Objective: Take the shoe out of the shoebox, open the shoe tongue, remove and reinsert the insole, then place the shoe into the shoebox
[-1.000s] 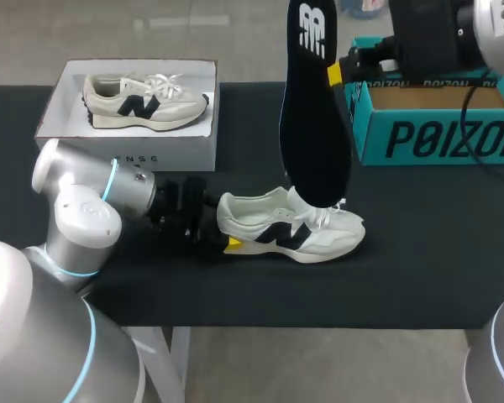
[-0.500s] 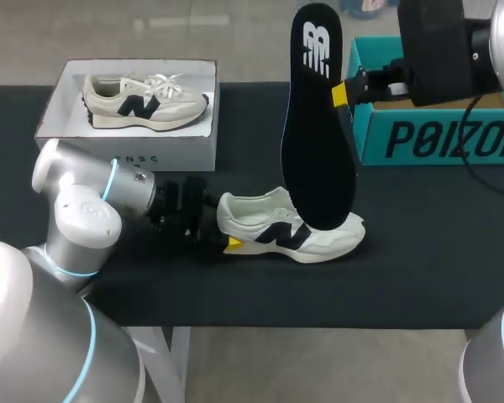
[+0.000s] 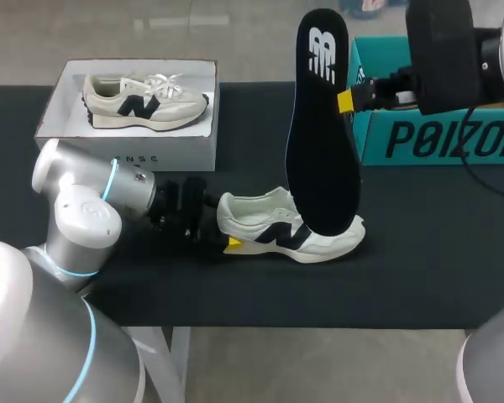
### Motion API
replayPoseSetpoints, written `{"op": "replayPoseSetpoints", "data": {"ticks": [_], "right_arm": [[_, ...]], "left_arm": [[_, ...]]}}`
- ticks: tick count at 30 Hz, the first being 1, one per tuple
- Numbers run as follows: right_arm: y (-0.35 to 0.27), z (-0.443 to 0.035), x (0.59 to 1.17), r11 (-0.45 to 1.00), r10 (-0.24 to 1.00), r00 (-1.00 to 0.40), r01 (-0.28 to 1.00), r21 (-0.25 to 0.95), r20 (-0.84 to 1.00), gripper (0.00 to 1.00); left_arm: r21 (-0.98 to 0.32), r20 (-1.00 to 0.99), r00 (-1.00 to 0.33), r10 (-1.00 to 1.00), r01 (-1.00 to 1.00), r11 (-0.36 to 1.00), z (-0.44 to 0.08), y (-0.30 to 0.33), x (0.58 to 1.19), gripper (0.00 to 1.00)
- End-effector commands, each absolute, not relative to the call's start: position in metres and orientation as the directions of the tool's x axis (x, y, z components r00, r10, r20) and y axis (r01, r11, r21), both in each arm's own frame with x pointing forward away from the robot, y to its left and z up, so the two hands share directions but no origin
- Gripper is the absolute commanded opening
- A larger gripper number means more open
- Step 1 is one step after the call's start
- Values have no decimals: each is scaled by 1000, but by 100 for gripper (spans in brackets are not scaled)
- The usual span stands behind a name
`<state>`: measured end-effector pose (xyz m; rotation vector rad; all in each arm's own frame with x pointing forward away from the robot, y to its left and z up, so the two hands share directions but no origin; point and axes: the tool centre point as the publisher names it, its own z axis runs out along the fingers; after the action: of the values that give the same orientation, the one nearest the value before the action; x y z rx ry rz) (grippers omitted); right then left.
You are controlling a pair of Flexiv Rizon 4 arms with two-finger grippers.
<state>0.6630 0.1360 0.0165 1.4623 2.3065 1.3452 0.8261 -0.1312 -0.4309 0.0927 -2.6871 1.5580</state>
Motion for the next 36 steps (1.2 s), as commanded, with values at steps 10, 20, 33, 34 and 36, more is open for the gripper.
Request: {"op": "replayPoseSetpoints", "data": {"ticks": [10,20,33,34,36], "right_arm": [[139,16,667,151,769,-534,685,712,351,0],[139,16,667,151,769,-534,685,712,351,0],[139,16,667,151,769,-534,685,712,351,0],[139,16,667,151,769,-534,685,712,351,0],[139,16,667,151,769,-534,685,712,351,0]], "left_arm": [[-866,58,-998,-37,-69,495,-436,-133,827,100],[-843,55,-997,-50,-74,534,-437,-129,828,100],[-748,4,-998,-64,-45,662,-412,-128,830,100],[-748,4,-998,-64,-45,662,-412,-128,830,100],[-748,4,-998,-64,-45,662,-412,-128,830,100]]}}
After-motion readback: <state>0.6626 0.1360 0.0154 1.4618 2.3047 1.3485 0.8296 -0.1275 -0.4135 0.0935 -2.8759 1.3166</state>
